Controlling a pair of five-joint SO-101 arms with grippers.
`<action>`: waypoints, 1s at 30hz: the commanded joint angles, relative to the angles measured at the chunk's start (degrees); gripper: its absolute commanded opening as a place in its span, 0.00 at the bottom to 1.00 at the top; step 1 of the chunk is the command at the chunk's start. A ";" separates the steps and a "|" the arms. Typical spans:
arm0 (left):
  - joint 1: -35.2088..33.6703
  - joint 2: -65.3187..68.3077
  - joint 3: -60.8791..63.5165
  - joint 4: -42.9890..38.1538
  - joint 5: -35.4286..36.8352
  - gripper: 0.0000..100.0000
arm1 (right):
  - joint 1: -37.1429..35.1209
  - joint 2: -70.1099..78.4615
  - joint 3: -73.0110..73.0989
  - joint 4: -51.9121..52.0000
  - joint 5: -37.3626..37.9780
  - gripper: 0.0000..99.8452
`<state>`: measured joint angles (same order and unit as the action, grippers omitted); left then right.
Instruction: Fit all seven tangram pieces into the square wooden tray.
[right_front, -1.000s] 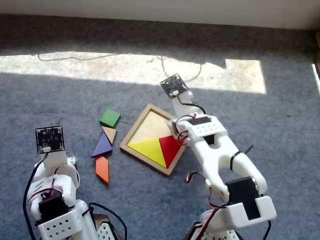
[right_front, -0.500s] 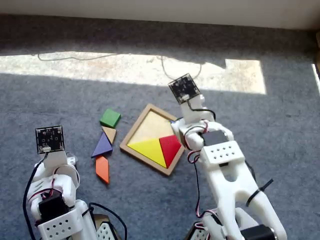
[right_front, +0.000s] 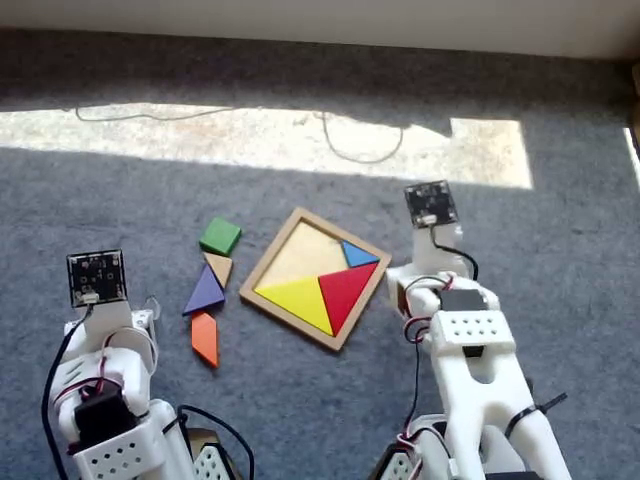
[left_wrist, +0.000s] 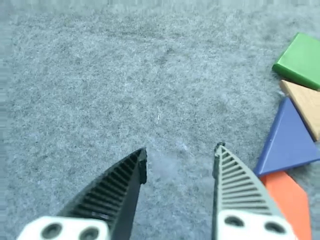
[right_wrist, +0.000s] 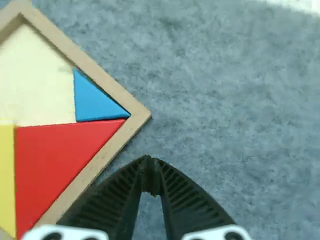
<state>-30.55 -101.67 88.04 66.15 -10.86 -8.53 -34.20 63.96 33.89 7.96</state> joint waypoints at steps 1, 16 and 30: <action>3.30 -0.22 -6.55 -0.70 -6.24 0.25 | 2.51 -2.15 -0.48 -0.13 -2.64 0.01; 9.01 27.47 -34.07 4.22 -16.26 0.25 | 9.01 8.84 4.26 -14.29 -2.73 0.01; 20.18 94.73 -73.19 6.24 -16.35 0.31 | 8.92 9.19 4.18 -14.29 -2.73 0.01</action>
<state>-12.97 -16.22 23.87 71.78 -26.68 -0.18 -24.62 68.79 21.05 5.85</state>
